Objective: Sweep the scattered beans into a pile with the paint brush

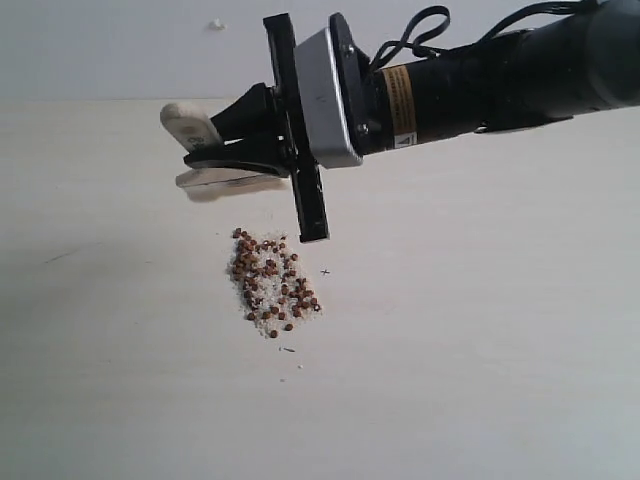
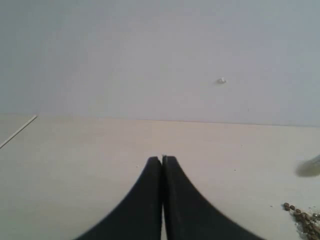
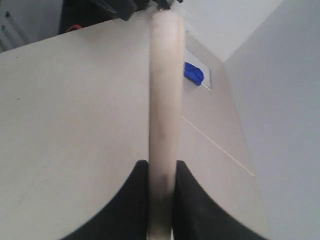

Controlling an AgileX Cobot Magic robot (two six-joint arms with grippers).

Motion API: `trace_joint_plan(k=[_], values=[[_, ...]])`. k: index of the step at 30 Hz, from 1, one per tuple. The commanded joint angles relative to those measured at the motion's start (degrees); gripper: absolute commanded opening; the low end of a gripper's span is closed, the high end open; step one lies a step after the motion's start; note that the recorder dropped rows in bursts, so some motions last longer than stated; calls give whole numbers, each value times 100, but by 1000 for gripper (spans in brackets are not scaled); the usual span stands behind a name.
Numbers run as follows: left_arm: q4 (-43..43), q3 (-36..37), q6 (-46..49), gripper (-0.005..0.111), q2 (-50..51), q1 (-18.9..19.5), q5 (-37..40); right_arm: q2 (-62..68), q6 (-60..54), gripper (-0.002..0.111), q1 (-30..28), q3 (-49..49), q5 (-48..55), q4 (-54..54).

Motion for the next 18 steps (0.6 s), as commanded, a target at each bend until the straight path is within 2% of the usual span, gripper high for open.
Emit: trace_joint_plan(k=[1,8,13,18], values=[[5,13,20,0,-31,-41,16,467,236,0,-51,-647,-295,-689],[5,13,20,0,-31,-41,16,1356,375,0,-51,-1503,-506,-1167],[5,13,20,0,-31,-41,16,1931,562,0,-115,-2098,-506,-1121],[5,13,20,0,-31,-41,16,2363,1158,0,-177,-2826,-506,-1268]])
